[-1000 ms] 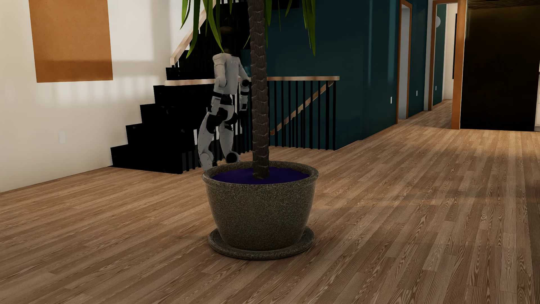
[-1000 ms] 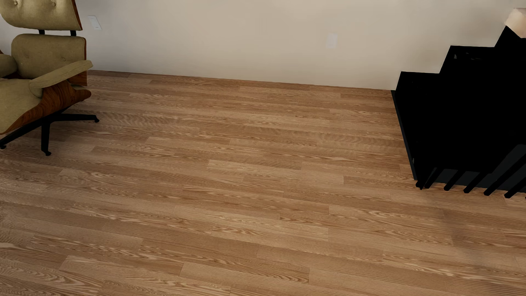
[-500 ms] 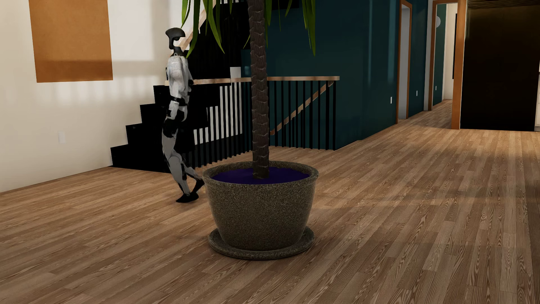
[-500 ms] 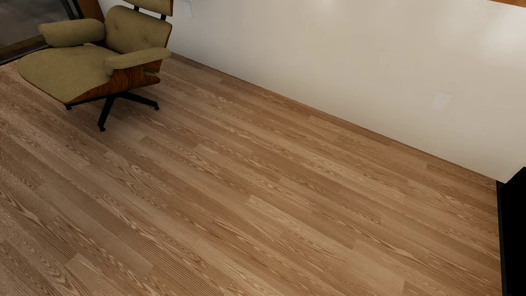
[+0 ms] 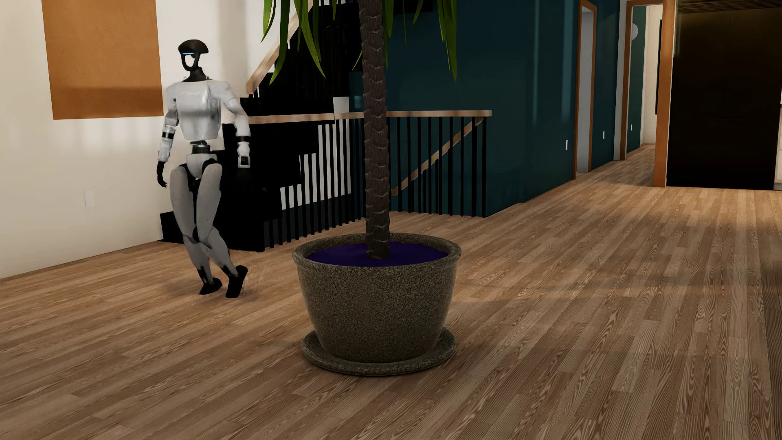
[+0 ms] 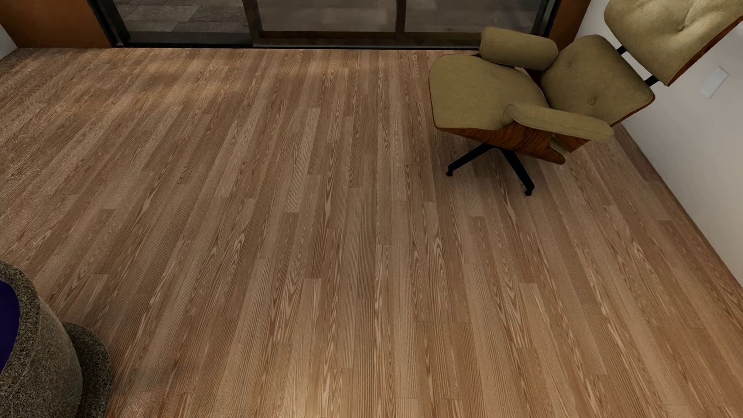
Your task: Go around the plant
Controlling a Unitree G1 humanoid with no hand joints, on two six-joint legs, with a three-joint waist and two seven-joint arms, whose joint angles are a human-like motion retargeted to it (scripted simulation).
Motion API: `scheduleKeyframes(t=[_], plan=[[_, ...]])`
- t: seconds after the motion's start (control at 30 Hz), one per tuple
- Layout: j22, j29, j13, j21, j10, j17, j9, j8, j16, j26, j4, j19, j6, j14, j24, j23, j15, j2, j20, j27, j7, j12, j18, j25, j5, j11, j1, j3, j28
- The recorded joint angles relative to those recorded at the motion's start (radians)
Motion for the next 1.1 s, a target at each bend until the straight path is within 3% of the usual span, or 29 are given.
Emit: scheduleKeyframes(t=[0.1,0.13,0.17,0.2,0.23,0.3,0.33,0.37,0.4,0.43,0.47,0.57,0.6,0.67,0.73,0.8,0.83,0.87,0.9,0.93,0.97,1.0,1.07,1.1], plan=[[-0.048,0.000,-0.007,0.003,-0.232,-0.043,0.025,0.000,-0.004,0.000,-0.037,0.000,-0.022,0.104,0.000,0.008,0.068,0.131,0.063,0.000,0.000,0.006,0.000,0.000,0.033,-0.055,-0.075,0.056,0.000],[-0.048,0.000,-0.016,0.006,-0.337,-0.049,0.035,0.000,-0.008,0.000,-0.058,0.000,-0.021,0.078,0.000,0.010,0.267,0.161,0.058,0.000,0.000,0.001,0.000,0.000,0.053,-0.061,-0.085,0.062,0.000],[-0.033,0.000,-0.033,0.003,-0.452,-0.048,0.039,0.000,-0.013,0.000,-0.086,0.000,-0.021,0.001,0.000,0.016,0.442,0.173,0.045,0.000,0.000,-0.007,0.000,0.000,0.067,-0.055,-0.084,0.062,0.000],[-0.015,0.000,-0.053,-0.003,-0.565,-0.043,0.041,0.000,-0.016,0.000,-0.112,0.000,-0.019,-0.171,0.000,0.023,0.442,0.184,0.022,0.000,0.000,-0.012,0.000,0.000,0.076,-0.052,-0.064,0.065,0.000],[0.007,0.000,-0.073,-0.018,-0.666,-0.030,0.041,0.000,-0.017,0.000,-0.127,0.000,-0.018,-0.235,0.000,0.024,0.456,0.198,-0.004,0.000,0.000,-0.013,0.000,0.000,0.083,-0.051,-0.032,0.074,0.000],[0.052,0.000,-0.089,-0.090,-0.679,0.009,0.024,0.000,-0.016,0.000,-0.117,0.000,-0.020,-0.290,0.000,-0.021,0.313,0.211,-0.064,0.000,0.000,0.003,0.000,0.000,0.088,-0.113,-0.024,0.093,0.000],[0.080,0.000,-0.087,-0.124,-0.645,0.030,0.015,0.000,-0.017,0.000,-0.125,0.000,-0.028,-0.321,0.000,-0.057,-0.131,0.219,-0.099,0.000,0.000,0.011,0.000,0.000,0.073,0.205,-0.032,0.092,0.000],[0.107,0.000,-0.083,-0.141,-0.574,0.054,0.001,0.000,-0.019,0.000,-0.139,0.000,-0.042,-0.180,0.000,-0.082,-0.238,0.218,-0.146,0.000,0.000,0.013,0.000,0.000,0.045,0.269,-0.049,0.075,0.000],[0.129,0.000,-0.076,-0.140,-0.532,0.072,-0.010,0.000,-0.024,0.000,-0.150,0.000,-0.044,0.129,0.000,-0.095,-0.161,0.211,-0.190,0.000,0.000,0.009,0.000,0.000,0.007,0.364,-0.066,0.059,0.000],[0.129,0.000,-0.072,-0.123,-0.496,0.084,-0.015,0.000,-0.027,0.000,-0.157,0.000,-0.032,0.067,0.000,-0.093,-0.061,0.172,-0.203,0.000,0.000,0.004,0.000,0.000,-0.029,0.497,-0.045,0.044,0.000],[0.102,0.000,-0.082,-0.091,-0.508,0.093,-0.018,0.000,-0.025,0.000,-0.154,0.000,-0.027,-0.076,0.000,-0.081,0.008,0.084,-0.169,0.000,0.000,0.000,0.000,0.000,-0.077,0.661,-0.003,0.037,0.000],[-0.011,0.000,-0.107,-0.041,-0.575,0.122,-0.033,0.000,-0.010,0.000,-0.150,0.000,-0.025,-0.411,0.000,-0.075,-0.085,-0.237,-0.002,0.000,0.000,-0.054,0.000,0.000,-0.119,0.958,0.119,-0.026,0.000],[-0.038,0.000,-0.098,-0.041,-0.573,0.122,-0.043,0.000,-0.009,0.000,-0.146,0.000,-0.020,-0.573,0.000,-0.086,-0.133,-0.338,0.046,0.000,0.000,-0.082,0.000,0.000,-0.101,0.938,0.160,-0.052,0.000],[-0.100,0.000,-0.087,-0.031,-0.636,0.111,-0.072,0.000,-0.007,0.000,-0.123,0.000,-0.009,-0.593,0.000,-0.095,-0.176,-0.501,0.142,0.000,0.000,-0.122,0.000,0.000,-0.034,0.723,0.216,-0.091,0.000],[-0.151,0.000,-0.085,-0.023,-0.654,0.096,-0.074,0.000,-0.003,0.000,-0.101,0.000,0.004,-0.616,0.000,-0.073,-0.113,-0.548,0.184,0.000,0.000,-0.141,0.000,0.000,0.029,0.392,0.279,-0.124,0.000],[-0.136,0.000,-0.075,-0.020,-0.627,0.072,-0.078,0.000,-0.016,0.000,-0.097,0.000,0.023,-0.659,0.000,-0.054,-0.018,-0.545,0.146,0.000,0.000,-0.146,0.000,0.000,0.064,0.157,0.331,-0.142,0.000],[-0.113,0.000,-0.068,-0.021,-0.614,0.068,-0.078,0.000,-0.019,0.000,-0.096,0.000,0.035,-0.680,0.000,-0.042,-0.047,-0.537,0.112,0.000,0.000,-0.140,0.000,0.000,0.084,0.018,0.364,-0.152,0.000],[-0.081,0.000,-0.060,-0.028,-0.594,0.068,-0.084,0.000,-0.024,0.000,-0.091,0.000,0.040,-0.676,0.000,-0.024,0.065,-0.543,0.074,0.000,0.000,-0.127,0.000,0.000,0.094,0.020,0.392,-0.167,0.000],[-0.042,0.000,-0.052,-0.031,-0.565,0.072,-0.092,0.000,-0.030,0.000,-0.080,0.000,0.046,-0.583,0.000,-0.004,0.207,-0.537,0.030,0.000,0.000,-0.111,0.000,0.000,0.097,0.016,0.403,-0.190,0.000],[0.009,0.000,-0.049,-0.013,-0.501,0.080,-0.104,0.000,-0.042,0.000,-0.051,0.000,0.070,-0.482,0.000,0.028,0.005,-0.533,-0.024,0.000,0.000,-0.099,0.000,0.000,0.110,0.151,0.380,-0.207,0.000],[0.060,0.000,-0.051,0.032,-0.403,0.085,-0.115,0.000,-0.058,0.000,-0.010,0.000,0.093,-0.332,0.000,0.069,-0.060,-0.533,-0.086,0.000,0.000,-0.091,0.000,0.000,0.133,0.188,0.325,-0.200,0.000],[0.087,0.000,-0.048,0.080,-0.263,0.085,-0.109,0.000,-0.066,0.000,0.037,0.000,0.099,-0.180,0.000,0.096,-0.096,-0.485,-0.127,0.000,0.000,-0.077,0.000,0.000,0.148,0.200,0.259,-0.185,0.000],[0.047,0.000,-0.016,0.127,0.067,0.078,-0.038,0.000,-0.049,0.000,0.068,0.000,0.080,-0.045,0.000,0.068,-0.187,-0.267,-0.114,0.000,0.000,-0.040,0.000,0.000,0.153,0.171,0.154,-0.168,0.000],[0.015,0.000,-0.005,0.123,0.157,0.080,-0.010,0.000,-0.041,0.000,0.067,0.000,0.064,0.005,0.000,0.051,-0.158,-0.160,-0.074,0.000,0.000,-0.029,0.000,0.000,0.157,0.155,0.103,-0.126,0.000]])
